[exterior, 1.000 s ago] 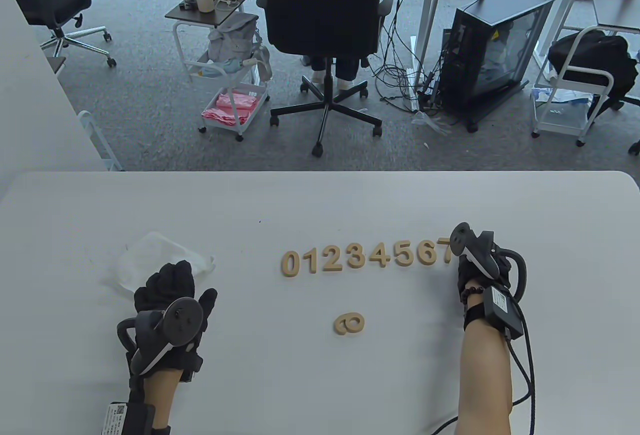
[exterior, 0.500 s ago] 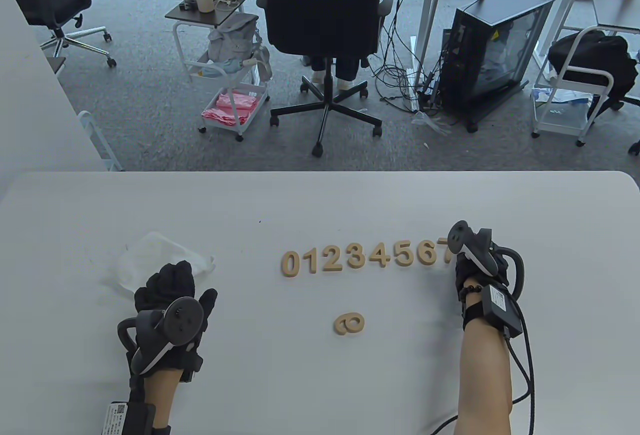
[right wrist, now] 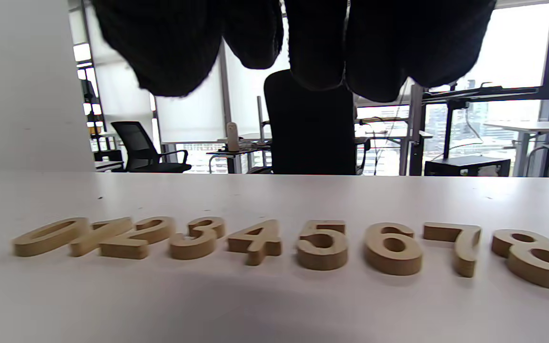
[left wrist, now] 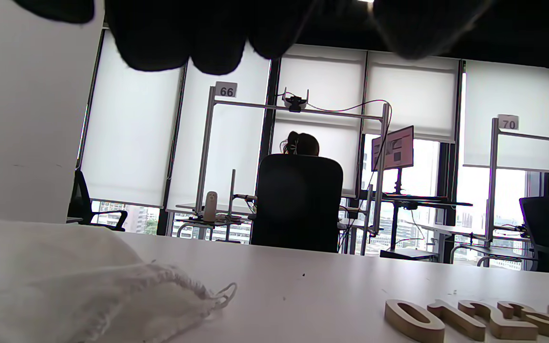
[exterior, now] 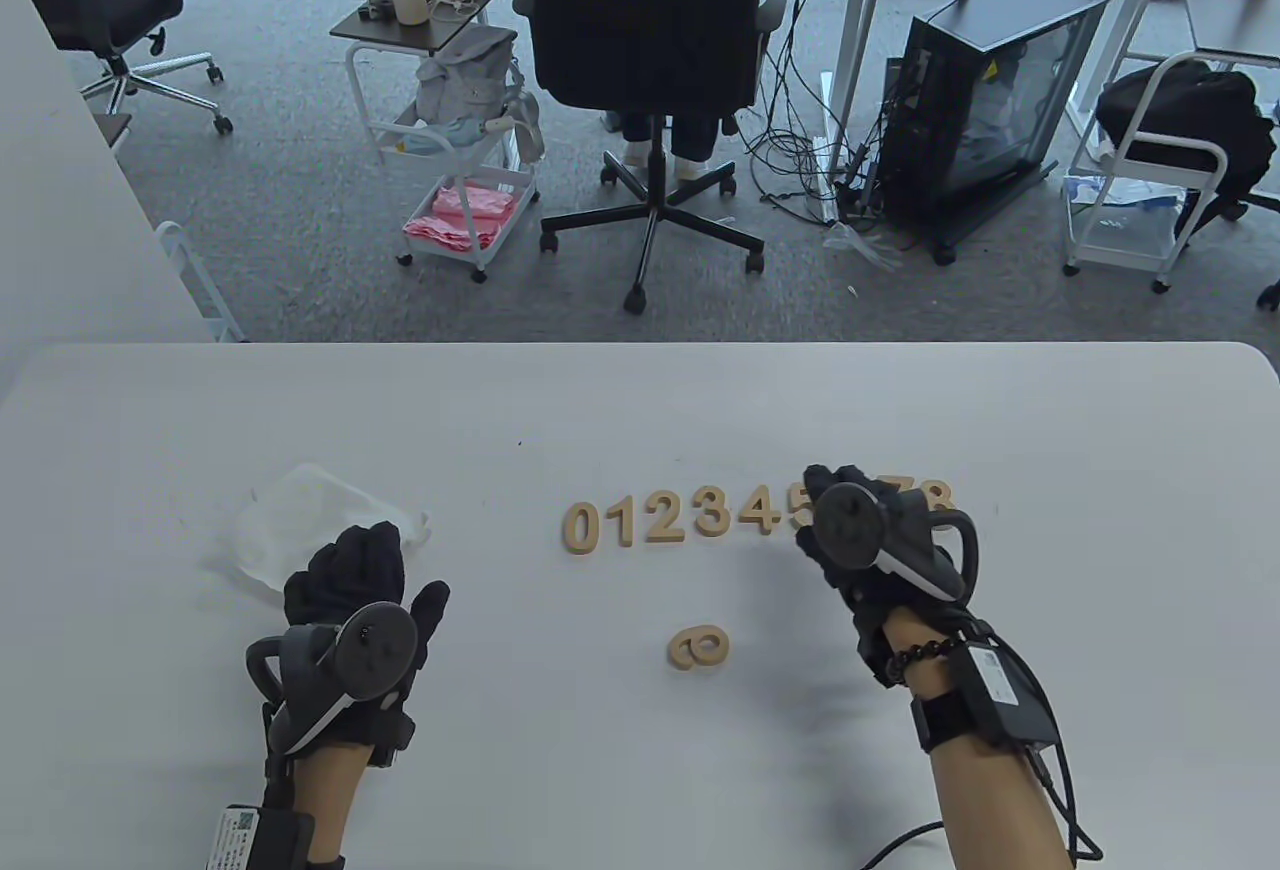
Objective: Empty bag and arrange number blocks in order
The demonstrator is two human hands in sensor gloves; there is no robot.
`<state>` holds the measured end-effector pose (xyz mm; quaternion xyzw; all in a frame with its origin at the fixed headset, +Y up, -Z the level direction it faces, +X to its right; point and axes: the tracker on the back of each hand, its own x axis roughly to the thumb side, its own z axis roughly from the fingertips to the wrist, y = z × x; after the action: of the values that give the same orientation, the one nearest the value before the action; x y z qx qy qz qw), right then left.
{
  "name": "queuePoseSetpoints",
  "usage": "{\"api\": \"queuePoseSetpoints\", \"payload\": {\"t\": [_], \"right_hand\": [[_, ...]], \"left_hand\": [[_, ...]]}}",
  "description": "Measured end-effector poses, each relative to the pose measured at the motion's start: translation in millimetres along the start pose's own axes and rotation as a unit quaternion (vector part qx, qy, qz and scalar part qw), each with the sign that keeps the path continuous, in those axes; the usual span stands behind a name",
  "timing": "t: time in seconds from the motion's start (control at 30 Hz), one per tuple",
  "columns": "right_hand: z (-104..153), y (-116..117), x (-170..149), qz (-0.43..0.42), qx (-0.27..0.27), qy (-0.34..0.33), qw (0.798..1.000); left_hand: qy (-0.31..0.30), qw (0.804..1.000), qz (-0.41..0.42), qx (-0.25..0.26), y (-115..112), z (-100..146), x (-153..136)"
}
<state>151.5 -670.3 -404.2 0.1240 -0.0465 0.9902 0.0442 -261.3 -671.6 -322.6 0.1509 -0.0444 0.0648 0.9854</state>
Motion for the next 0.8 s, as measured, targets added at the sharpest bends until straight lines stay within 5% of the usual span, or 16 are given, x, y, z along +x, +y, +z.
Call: {"api": "queuePoseSetpoints", "payload": {"t": [0.13, 0.33, 0.8], "right_hand": [[18.1, 10.6, 62.1, 0.005, 0.067, -0.087, 0.994], [29.6, 40.2, 112.7, 0.064, 0.122, -0.119, 0.983], [26.8, 104.1, 117.5, 0.098, 0.172, -0.130, 0.972]], "left_hand": [[-0.012, 1.000, 0.006, 0.001, 0.5, 1.0, 5.4], [-0.024, 1.000, 0.010, -0.001, -0.5, 1.3, 10.5], [-0.029, 1.000, -0.001, -0.006, -2.4, 3.9, 15.5]]}}
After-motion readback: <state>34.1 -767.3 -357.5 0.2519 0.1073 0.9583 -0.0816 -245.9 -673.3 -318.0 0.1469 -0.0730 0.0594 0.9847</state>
